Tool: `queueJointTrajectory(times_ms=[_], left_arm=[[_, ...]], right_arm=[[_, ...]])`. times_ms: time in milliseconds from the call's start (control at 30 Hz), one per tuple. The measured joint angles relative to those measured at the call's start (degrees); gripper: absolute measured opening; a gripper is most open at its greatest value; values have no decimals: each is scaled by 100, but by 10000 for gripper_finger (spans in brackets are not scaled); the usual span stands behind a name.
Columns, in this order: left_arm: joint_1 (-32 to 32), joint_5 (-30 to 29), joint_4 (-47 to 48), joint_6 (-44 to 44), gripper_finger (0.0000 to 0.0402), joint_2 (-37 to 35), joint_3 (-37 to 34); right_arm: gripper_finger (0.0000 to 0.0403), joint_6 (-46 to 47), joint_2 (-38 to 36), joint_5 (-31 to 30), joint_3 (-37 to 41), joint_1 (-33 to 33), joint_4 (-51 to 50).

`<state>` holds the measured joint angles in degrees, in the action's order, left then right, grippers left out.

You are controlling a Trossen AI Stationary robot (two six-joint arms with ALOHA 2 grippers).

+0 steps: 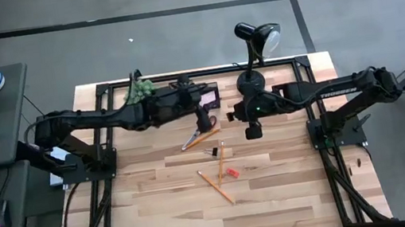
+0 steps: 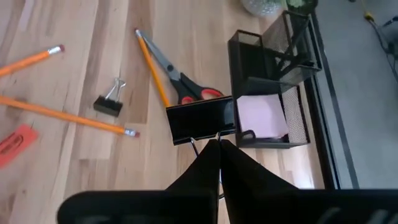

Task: Pick and place office supplies into organizer
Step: Put the right black binder clip into the black desk organizer

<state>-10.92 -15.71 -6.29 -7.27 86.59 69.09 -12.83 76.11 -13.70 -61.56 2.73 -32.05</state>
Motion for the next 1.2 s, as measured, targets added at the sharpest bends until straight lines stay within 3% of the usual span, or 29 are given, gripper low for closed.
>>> queueJointTrajectory(times_ms=[233, 433, 633, 900, 1200], left_arm=[[2, -47, 2419, 3, 163, 0, 786], [7, 139, 3220, 51, 163, -17, 847], [4, 464, 3178, 105, 152, -26, 624], [-81, 877, 2658, 165, 81, -131, 49], [-381, 725, 2956, -149, 32, -1087, -323]], right_arm=[[0, -51, -2, 27, 68, -53, 315], [0, 15, -2, 37, 68, -49, 680], [0, 231, 15, 52, 68, -34, 1067], [0, 138, 532, 408, 68, 232, 1696], [0, 49, 1359, 852, 64, 772, 2950]])
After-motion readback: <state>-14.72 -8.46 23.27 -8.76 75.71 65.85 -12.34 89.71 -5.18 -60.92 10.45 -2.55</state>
